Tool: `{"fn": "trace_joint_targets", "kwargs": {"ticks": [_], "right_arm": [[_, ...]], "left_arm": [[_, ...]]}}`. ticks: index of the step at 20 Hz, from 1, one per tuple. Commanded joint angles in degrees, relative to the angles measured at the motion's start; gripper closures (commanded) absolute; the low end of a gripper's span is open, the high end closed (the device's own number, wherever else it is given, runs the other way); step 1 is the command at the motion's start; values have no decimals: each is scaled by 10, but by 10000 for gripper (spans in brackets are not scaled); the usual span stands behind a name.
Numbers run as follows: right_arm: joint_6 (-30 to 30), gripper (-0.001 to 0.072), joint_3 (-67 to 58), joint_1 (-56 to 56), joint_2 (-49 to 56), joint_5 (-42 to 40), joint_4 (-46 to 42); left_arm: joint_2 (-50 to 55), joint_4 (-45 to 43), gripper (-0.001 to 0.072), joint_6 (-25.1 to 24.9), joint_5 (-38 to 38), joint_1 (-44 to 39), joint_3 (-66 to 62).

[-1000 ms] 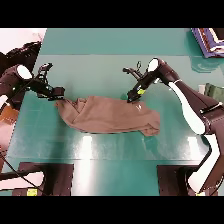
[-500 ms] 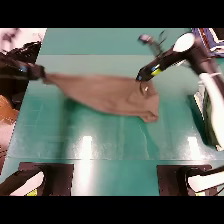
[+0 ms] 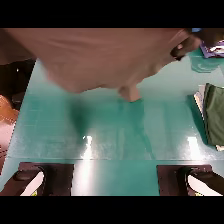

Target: Fold the shirts.

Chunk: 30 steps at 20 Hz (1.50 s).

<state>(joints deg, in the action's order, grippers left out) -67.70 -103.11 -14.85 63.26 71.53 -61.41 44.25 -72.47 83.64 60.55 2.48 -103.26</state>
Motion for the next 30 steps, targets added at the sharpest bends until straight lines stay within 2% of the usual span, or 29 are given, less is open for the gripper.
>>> {"fn": "trace_joint_targets", "kwargs": {"ticks": [1, 5, 9, 11, 15, 18, 21, 24, 28, 30], "right_arm": [[-12, 696, 0, 13, -80, -15, -24], [-89, 696, 0, 13, -149, -2, -124], [-163, 696, 0, 13, -143, 33, -152], [-184, 696, 0, 13, -87, 90, -150], [-203, 696, 0, 13, 85, 235, -146], [-190, 695, 0, 13, 227, 277, -146], [-172, 696, 0, 13, 340, 248, -146], [-168, 695, 0, 14, 404, 171, -146], [-169, 696, 0, 14, 421, 38, -146], [-173, 694, 0, 14, 420, -3, -129]], "left_arm": [[-10, 51, 682, 0, -7, 0, -89], [-10, 83, 682, -1, 4, 0, -160], [9, 84, 683, -1, 6, 1, -106], [49, 85, 683, -1, 33, 0, -57], [185, 85, 683, -1, 134, 0, 29], [304, 85, 682, -2, 145, 0, 99], [435, 86, 683, -28, 102, 0, 127], [520, 98, 682, -46, 20, 0, 127], [544, 116, 682, -77, -90, 0, 122], [544, 116, 681, -89, -109, 0, 123]]}}
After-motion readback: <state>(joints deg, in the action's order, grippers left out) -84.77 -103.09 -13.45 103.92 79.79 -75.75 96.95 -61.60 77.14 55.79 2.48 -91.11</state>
